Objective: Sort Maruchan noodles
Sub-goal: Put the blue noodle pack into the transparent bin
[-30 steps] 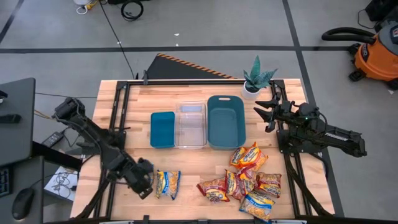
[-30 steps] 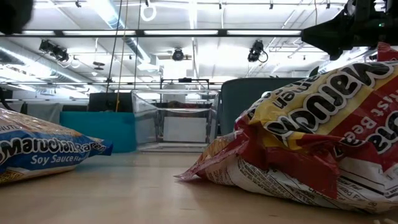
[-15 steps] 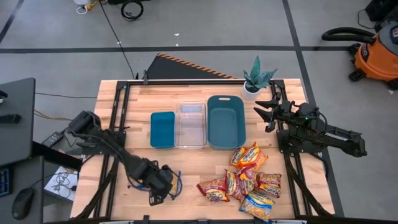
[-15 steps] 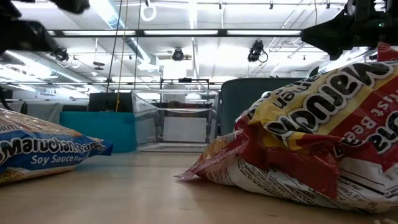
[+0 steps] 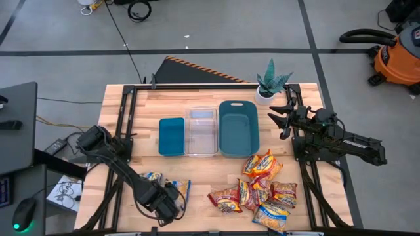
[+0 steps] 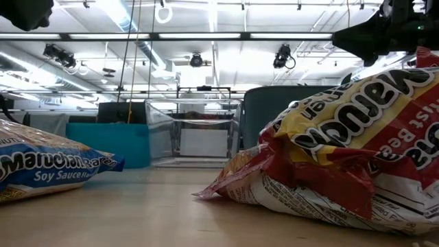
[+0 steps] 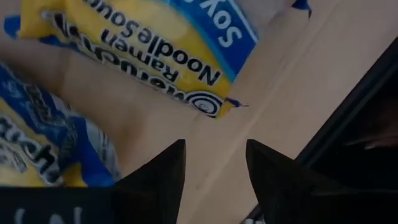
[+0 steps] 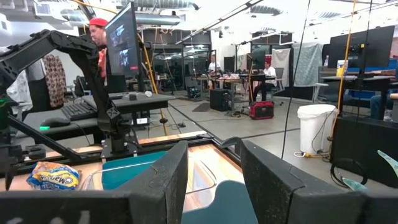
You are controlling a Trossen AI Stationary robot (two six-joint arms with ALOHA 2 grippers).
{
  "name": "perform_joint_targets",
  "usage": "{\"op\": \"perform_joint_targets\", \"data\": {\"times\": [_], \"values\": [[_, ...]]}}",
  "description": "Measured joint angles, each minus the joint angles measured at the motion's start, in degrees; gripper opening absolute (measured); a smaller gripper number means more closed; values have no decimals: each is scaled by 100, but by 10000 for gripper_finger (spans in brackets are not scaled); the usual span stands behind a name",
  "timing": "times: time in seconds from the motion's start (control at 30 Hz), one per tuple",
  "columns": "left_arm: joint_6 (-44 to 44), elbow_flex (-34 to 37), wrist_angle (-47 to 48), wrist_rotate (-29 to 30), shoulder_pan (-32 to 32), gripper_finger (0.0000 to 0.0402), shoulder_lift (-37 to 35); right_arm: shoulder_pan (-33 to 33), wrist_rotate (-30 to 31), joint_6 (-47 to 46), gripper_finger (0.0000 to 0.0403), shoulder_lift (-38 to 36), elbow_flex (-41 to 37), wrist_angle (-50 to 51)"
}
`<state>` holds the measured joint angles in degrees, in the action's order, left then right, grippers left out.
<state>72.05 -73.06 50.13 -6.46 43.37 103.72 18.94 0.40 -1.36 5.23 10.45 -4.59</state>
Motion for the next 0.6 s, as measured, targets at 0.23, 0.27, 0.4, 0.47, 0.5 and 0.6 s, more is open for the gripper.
{"op": "perform_joint_targets", "data": {"times": [0.23, 0.27, 0.4, 0.47, 0.5, 0.6], "values": [[783, 36, -7, 16, -58, 176, 76, 0, -2, 0, 153, 0, 0, -2], [815, 42, 55, 4, -78, 176, 121, 0, -2, 0, 153, 0, -1, 1], [792, 44, -13, -11, -167, 176, 214, 0, -2, -1, 153, 0, 1, -1], [825, 44, -15, 11, -212, 176, 214, 0, -2, 1, 153, 0, -1, 1], [832, 44, -15, 14, -223, 177, 214, 0, -1, 0, 153, 0, 0, 0], [869, 44, -36, 20, -245, 181, 214, 0, 0, 0, 153, 0, -1, 1]]}}
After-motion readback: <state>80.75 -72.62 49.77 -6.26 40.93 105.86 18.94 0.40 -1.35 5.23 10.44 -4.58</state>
